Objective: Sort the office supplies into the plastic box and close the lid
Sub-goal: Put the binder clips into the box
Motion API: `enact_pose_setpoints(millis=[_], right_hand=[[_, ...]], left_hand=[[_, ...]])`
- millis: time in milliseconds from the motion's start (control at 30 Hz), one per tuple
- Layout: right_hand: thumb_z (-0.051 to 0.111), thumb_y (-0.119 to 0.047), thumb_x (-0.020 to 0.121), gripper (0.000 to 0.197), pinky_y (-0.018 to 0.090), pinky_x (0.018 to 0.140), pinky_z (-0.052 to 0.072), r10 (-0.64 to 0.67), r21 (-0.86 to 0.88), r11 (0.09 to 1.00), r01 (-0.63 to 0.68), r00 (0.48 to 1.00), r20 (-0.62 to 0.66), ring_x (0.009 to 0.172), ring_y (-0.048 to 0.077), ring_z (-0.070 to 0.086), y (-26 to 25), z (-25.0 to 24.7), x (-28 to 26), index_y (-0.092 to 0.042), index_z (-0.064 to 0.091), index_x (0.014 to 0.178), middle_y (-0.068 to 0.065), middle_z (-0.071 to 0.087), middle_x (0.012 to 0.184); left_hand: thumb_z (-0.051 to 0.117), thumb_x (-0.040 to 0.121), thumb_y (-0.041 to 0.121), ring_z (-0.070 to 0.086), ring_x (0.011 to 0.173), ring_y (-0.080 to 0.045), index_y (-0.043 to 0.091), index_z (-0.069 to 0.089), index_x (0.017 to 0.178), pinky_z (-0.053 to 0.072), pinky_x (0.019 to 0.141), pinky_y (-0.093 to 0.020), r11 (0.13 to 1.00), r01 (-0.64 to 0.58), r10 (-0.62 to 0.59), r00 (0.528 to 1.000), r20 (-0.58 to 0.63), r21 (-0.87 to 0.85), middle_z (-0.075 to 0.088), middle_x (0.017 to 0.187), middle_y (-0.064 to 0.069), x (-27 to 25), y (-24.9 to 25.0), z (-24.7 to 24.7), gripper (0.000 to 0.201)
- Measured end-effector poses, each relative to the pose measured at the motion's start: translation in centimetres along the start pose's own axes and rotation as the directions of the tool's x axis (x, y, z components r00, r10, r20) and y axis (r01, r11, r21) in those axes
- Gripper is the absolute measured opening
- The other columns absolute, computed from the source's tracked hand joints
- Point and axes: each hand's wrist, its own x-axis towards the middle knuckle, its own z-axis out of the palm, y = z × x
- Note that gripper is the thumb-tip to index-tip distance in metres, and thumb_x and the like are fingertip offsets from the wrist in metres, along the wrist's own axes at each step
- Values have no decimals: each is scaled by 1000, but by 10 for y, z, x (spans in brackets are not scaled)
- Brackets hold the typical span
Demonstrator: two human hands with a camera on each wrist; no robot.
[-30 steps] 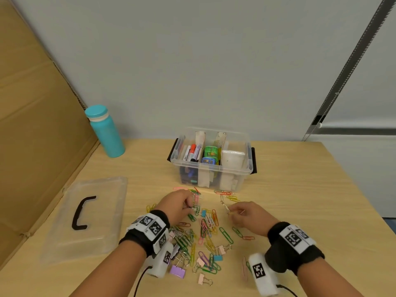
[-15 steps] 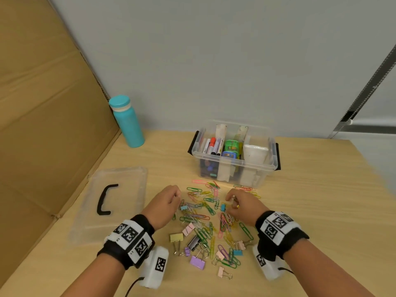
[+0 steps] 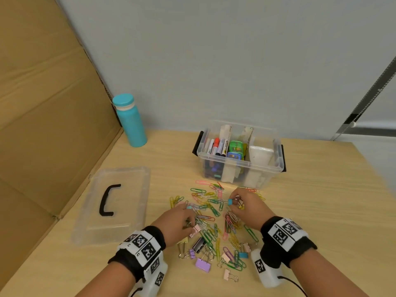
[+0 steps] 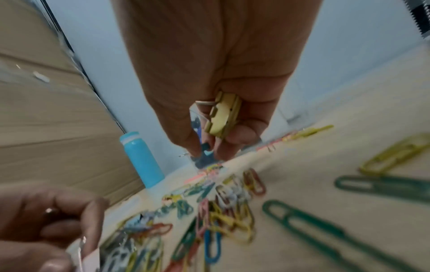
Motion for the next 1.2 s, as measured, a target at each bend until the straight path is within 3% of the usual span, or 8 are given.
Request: enact_pose_setpoints(millis=[133, 333, 433, 533, 733, 933, 1067, 1200], right_hand=[[61, -25, 89, 8, 9, 68, 40, -79, 147, 985, 90, 994, -80, 82, -2, 56, -24, -43, -22, -26, 58, 96, -12, 61, 91], [62, -19, 89, 12, 24, 55, 50, 118, 338, 941, 10, 927, -356, 75, 20, 63, -35, -136, 5, -15, 62, 100, 0, 63, 89], [60, -18, 87, 14, 24, 54, 47, 234, 223, 961, -166, 914, -331, 69, 20, 62, -25, -159, 48, -8, 63, 96, 9, 66, 87], [59, -18, 88, 16, 30, 67, 53, 356, 154, 931, -330, 912, -205, 64, 20, 63, -17, -167, 90, -3, 63, 93, 12, 68, 81], [52, -17, 91, 37, 43, 92, 51, 416, 90, 908, -410, 907, -67, 110, 40, 58, -14, -165, 124, 7, 56, 118, 24, 60, 119], [40, -11, 95, 41, 35, 105, 36, 185, -6, 980, -201, 912, -365, 126, 30, 46, 1, -140, 67, -4, 45, 135, 16, 44, 141], [29, -34, 98, 53, 38, 110, 36, 77, -127, 982, -140, 911, -405, 133, 22, 39, 34, -97, 25, -11, 30, 145, 9, 37, 148], [18, -41, 99, 57, 36, 108, 38, 103, -22, 992, -122, 908, -406, 136, 18, 36, 45, -79, 23, -19, 9, 152, 4, 30, 154]], left_hand=[[56, 91, 28, 55, 93, -5, 25, 55, 83, 45, 81, -23, 991, 26, -31, 999, -35, -129, 55, 98, 7, 2, -6, -3, 8], [57, 92, 14, 45, 53, 3, 8, 62, 81, 34, 57, -12, 876, -66, -33, 980, -197, -478, 54, 55, 21, 1, 4, -34, 13], [57, 92, 21, 38, 57, -8, 13, 60, 78, 36, 60, -21, 847, -85, -60, 965, -254, -524, 43, 59, 6, 6, 4, -46, 16], [55, 94, 17, 33, 58, -9, 9, 56, 80, 37, 55, -11, 837, -90, -98, 946, -309, -539, 33, 64, -3, 7, 8, -51, 16], [51, 95, 20, 34, 54, -4, 8, 51, 83, 37, 53, -9, 845, -117, -110, 917, -384, -521, 31, 62, 2, 3, 14, -50, 18], [49, 95, 27, 35, 55, -5, 16, 50, 83, 43, 62, -34, 845, -130, -105, 911, -399, -519, 38, 58, 10, 6, 20, -42, 16], [46, 97, 29, 38, 53, -3, 20, 48, 84, 32, 55, -18, 896, -198, -15, 881, -473, -397, 39, 59, 11, 22, 60, -56, 16], [42, 98, 28, 51, 71, 0, 20, 49, 93, 41, 62, -17, 957, -219, 95, 854, -511, -188, 53, 84, 10, 69, 117, -84, 12]])
